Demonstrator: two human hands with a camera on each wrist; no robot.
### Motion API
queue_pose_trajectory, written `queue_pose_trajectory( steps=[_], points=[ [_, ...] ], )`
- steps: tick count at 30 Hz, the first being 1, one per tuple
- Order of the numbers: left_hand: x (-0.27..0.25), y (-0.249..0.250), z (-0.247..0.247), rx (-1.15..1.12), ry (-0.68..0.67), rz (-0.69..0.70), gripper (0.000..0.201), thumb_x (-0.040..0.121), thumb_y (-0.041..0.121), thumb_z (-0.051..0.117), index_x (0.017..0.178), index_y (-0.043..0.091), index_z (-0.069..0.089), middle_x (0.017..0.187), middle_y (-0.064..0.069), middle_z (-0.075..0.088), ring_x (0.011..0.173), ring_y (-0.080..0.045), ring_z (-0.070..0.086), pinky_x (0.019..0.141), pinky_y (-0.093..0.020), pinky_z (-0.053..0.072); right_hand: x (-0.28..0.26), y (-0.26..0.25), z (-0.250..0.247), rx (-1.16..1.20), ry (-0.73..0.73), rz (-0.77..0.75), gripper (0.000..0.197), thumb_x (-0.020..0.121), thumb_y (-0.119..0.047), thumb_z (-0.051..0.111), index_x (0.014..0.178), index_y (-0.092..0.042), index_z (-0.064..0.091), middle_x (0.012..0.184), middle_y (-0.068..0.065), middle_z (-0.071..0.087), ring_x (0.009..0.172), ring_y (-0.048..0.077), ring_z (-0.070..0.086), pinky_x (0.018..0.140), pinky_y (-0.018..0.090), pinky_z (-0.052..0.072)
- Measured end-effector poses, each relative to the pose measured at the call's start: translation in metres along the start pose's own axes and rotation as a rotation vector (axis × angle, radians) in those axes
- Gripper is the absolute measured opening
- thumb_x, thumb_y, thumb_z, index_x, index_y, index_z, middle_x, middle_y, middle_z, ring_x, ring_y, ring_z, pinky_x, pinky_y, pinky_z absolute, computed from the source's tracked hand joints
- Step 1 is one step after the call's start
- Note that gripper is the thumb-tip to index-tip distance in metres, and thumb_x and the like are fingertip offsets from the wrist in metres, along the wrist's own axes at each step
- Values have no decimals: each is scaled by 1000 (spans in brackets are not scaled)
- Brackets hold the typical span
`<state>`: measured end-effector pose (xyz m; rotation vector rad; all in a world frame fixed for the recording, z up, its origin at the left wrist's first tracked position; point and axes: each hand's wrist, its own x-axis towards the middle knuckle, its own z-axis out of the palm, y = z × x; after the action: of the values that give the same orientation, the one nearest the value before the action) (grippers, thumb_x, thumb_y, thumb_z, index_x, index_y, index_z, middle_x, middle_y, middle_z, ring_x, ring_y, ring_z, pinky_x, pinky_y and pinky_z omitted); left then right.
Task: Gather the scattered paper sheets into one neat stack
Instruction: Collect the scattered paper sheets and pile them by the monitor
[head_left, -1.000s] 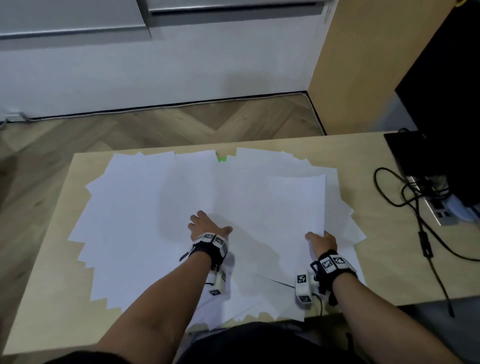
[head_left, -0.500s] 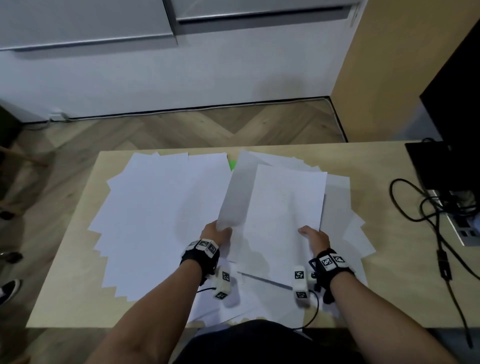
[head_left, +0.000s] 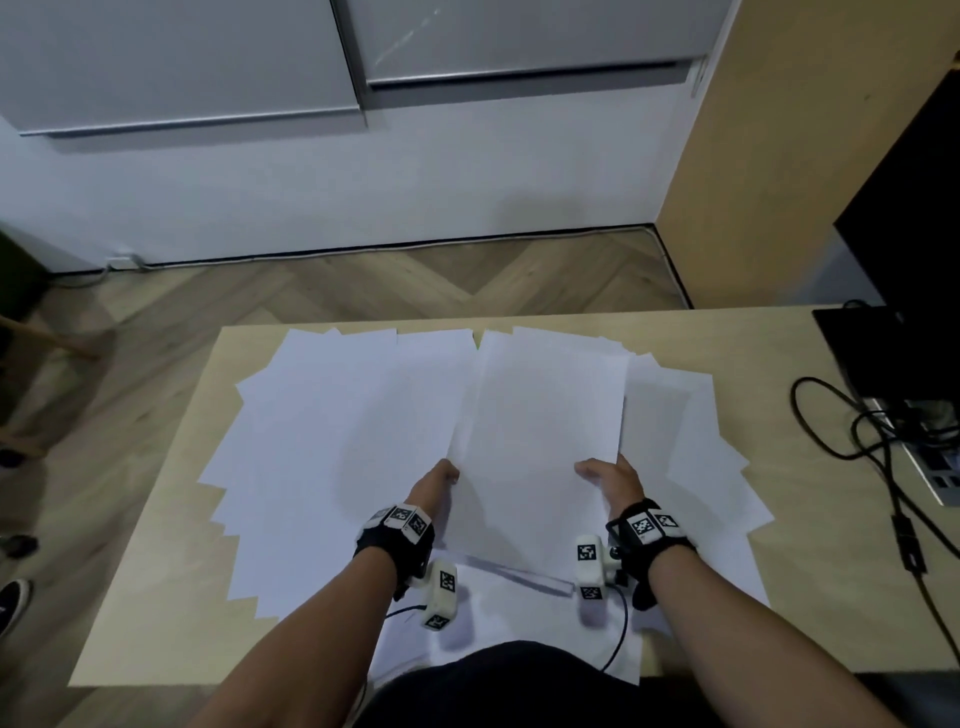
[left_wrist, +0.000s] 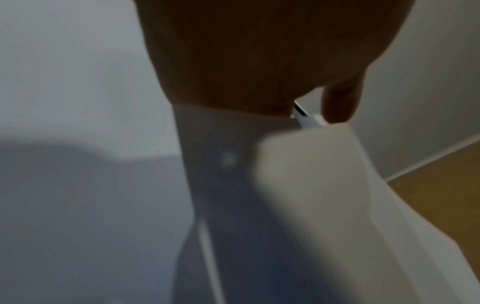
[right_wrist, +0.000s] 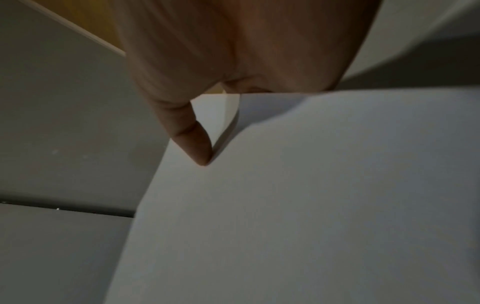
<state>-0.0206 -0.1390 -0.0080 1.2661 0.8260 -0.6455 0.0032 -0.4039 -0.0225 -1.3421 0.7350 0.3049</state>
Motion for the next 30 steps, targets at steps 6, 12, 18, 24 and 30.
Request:
queue_pose_trajectory(
  steps=[6, 12, 18, 24, 30],
  points=[
    [1, 12, -8, 25, -14, 92, 65, 69, 56, 72, 117, 13, 64, 102, -10, 63, 76, -24, 61, 71, -32, 51, 15, 19, 2, -177, -14, -22, 43, 51, -18, 75, 93, -12, 70, 92, 3, 74, 90, 27, 67, 92, 43, 54],
    [7, 25, 8, 454, 11, 234, 43, 75, 12, 73, 114, 6, 57, 107, -13, 63, 106, -31, 60, 92, -30, 52, -16, -10, 14, -138, -29, -158, 36, 56, -5, 74, 91, -14, 72, 91, 9, 73, 83, 27, 66, 90, 50, 53],
    [-10, 90, 28, 235, -66, 562, 37, 69, -10, 59, 92, 18, 68, 90, -5, 72, 89, -26, 65, 80, -37, 53, -49, -89, 21, -23, -49, -418, 32, 71, 11, 71, 97, -8, 70, 96, 15, 74, 83, 27, 69, 78, 40, 56],
    [-21, 121, 36, 189, -96, 682, 37, 65, 8, 71, 102, 12, 69, 101, -7, 74, 96, -26, 67, 86, -36, 54, -55, -114, 30, -41, -21, -587, 36, 76, 10, 72, 105, -11, 67, 99, 7, 73, 83, 16, 70, 75, 28, 58],
    [-18, 98, 25, 167, -13, 642, 23, 61, 7, 74, 82, 15, 73, 91, -9, 73, 90, -26, 67, 92, -45, 53, -56, -94, 37, 47, -18, -459, 16, 76, 7, 74, 89, -2, 71, 73, -3, 74, 66, 13, 67, 63, 23, 53]
  ],
)
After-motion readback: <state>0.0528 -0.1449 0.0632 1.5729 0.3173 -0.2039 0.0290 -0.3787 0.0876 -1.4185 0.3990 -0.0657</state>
